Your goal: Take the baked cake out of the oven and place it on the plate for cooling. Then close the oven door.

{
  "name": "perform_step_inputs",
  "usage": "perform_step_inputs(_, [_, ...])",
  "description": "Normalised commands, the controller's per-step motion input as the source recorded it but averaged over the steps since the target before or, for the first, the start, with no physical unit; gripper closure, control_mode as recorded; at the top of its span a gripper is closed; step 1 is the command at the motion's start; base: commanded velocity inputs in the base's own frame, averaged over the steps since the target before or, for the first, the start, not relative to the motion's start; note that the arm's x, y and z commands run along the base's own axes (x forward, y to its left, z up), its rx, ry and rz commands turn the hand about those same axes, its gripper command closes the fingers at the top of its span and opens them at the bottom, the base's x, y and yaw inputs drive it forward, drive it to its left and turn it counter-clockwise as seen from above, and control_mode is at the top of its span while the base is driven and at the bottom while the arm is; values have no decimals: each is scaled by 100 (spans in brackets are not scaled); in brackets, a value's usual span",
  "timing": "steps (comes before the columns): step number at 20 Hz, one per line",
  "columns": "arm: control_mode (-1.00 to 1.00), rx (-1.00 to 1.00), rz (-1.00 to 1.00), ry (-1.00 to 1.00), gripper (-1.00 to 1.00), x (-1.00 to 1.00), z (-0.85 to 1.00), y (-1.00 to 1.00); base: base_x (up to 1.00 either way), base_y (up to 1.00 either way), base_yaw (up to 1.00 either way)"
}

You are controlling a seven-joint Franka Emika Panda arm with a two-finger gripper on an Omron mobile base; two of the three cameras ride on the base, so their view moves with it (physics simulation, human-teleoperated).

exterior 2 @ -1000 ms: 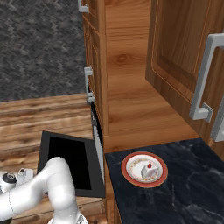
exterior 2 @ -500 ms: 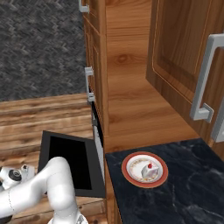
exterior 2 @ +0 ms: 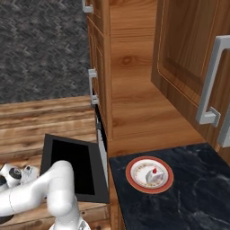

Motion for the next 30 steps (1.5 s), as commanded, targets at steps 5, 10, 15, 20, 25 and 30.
perform_step_inputs(5, [-100,-17,-42,-3,-100,42,-65,-91,0,0,0])
perform_step_inputs(10, [-100,-19,-49,-14,-100,11,-80,-100,0,0,0])
perform_step_inputs(15, [-100,-21,-43,-25,-100,3,-96,-100,0,0,0])
perform_step_inputs(20, [-100,-23,-37,-25,-100,10,-95,-100,0,0,0])
perform_step_inputs(25, [-100,-22,-39,-25,-100,1,-96,-100,0,0,0])
perform_step_inputs(30, [-100,-23,-49,-18,-100,0,-80,-100,0,0,0])
